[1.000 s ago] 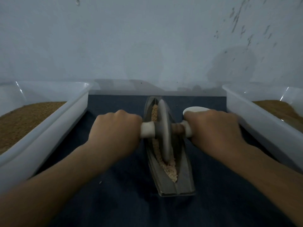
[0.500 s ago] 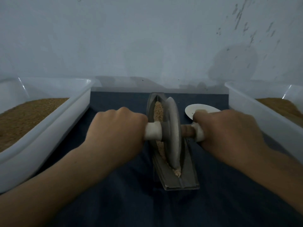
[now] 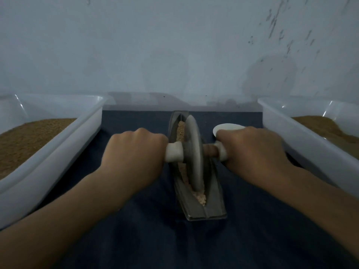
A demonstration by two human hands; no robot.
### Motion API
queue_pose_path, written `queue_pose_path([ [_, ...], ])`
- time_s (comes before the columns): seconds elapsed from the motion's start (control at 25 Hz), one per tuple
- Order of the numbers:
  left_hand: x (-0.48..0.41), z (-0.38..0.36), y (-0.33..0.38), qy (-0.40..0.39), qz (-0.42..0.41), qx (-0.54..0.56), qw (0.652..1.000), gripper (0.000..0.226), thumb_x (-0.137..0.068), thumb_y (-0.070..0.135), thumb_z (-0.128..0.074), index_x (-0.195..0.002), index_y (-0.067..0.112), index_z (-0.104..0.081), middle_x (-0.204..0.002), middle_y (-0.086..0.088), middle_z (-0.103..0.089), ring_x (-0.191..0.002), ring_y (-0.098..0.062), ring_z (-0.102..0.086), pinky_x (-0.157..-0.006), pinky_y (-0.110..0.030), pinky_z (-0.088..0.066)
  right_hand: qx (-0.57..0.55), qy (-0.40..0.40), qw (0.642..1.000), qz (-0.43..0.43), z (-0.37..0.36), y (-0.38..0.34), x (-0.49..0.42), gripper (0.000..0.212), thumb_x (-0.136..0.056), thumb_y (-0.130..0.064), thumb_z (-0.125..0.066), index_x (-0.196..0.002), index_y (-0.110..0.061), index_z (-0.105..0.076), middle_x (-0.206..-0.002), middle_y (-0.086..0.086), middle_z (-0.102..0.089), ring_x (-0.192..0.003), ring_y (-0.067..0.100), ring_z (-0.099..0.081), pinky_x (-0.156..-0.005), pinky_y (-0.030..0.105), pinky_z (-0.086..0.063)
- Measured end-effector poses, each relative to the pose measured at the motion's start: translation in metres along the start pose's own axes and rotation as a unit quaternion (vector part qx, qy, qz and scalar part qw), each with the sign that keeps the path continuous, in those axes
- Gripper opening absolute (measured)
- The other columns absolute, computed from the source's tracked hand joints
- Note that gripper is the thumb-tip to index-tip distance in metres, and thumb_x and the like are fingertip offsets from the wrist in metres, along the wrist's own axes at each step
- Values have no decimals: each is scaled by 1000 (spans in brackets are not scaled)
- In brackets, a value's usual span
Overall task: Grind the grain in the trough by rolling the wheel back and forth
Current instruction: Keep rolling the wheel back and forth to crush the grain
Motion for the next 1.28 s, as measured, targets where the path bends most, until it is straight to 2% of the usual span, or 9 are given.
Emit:
queue_pose_path([
  [0.08, 4, 9, -4, 35, -10, 1, 999, 57, -53, 27, -82, -66, 28, -26, -51, 9, -20, -39, -12, -13, -49, -16, -8, -8, 35, 999, 11, 6, 5, 11, 44, -55, -28, -75, -68, -29, -32, -59, -13, -8, -48, 11, -11, -51, 17, -3],
  [0.16, -5, -3, -1, -28, 17, -34, 999, 50, -63, 29, -79, -67, 29, -29, -53, 8, -21, -41, -12, -13, -46, -20, -10, -10, -2, 1000, -6, -6, 4, 3, 39, -60, -26, -74, -69, -28, -35, -56, -12, -16, -48, 15, -21, -47, 18, -9],
  [0.28, -50, -35, -6, -65, 58, -29, 996, 9, -86, 27, -61, -83, 24, -53, -67, 3, -40, -58, -21, -45, -54, -32, -33, 0, -44, 997, -71, -43, 0, -35, 22, -84, -26, -66, -79, -24, -45, -66, -5, -44, -58, 22, -40, -47, 27, -23],
  [0.4, -74, -36, -11, -117, 70, -3, 991, 11, -89, 24, -58, -99, 23, -63, -87, -3, -59, -79, -27, -61, -62, -36, -39, -26, -65, 994, -88, -52, 6, -55, 21, -90, -30, -61, -82, -25, -42, -73, -1, -48, -66, 25, -45, -54, 31, -30],
  [0.52, -37, -21, -5, -63, 38, -17, 997, 12, -81, 30, -66, -84, 26, -55, -71, 3, -48, -58, -20, -46, -51, -30, -31, -2, -42, 998, -36, -32, 5, -22, 33, -79, -30, -65, -73, -29, -33, -63, -9, -39, -54, 19, -39, -47, 25, -15],
  [0.68, -1, 8, -2, 27, -27, -10, 999, 54, -51, 27, -82, -67, 26, -30, -51, 6, -25, -41, -14, -18, -49, -17, -7, -39, 15, 999, -4, -8, 9, 16, 35, -64, -36, -61, -73, -33, -27, -56, -13, -13, -44, 19, -28, -49, 18, -8],
  [0.88, -56, -30, -3, -87, 46, -45, 994, 6, -86, 28, -60, -88, 24, -57, -70, 3, -44, -61, -21, -45, -54, -32, -35, -28, -67, 994, -85, -47, 4, -33, 26, -87, -32, -64, -77, -29, -40, -73, -5, -55, -64, 21, -52, -49, 29, -27],
  [1.08, -54, -22, -5, -103, 47, -23, 993, 7, -85, 29, -62, -90, 25, -58, -73, 3, -45, -64, -21, -48, -57, -34, -36, -37, -99, 992, -66, -39, 8, -36, 27, -86, -31, -63, -79, -30, -37, -79, -3, -58, -69, 23, -54, -51, 30, -28],
  [1.28, 0, -2, -6, 8, -37, 8, 999, 56, -53, 30, -80, -67, 30, -26, -53, 10, -18, -40, -15, -19, -48, -18, -7, -1, 6, 1000, 19, -3, 13, 12, 50, -57, -35, -69, -75, -37, -23, -55, -11, -27, -42, 18, -28, -48, 19, -7],
])
Point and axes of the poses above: each hand's wrist, its own x-axis away from the middle knuckle, its own z-axis out of the back of the hand, y = z × x, the point moved 2 cm from there along -x, towards the middle knuckle
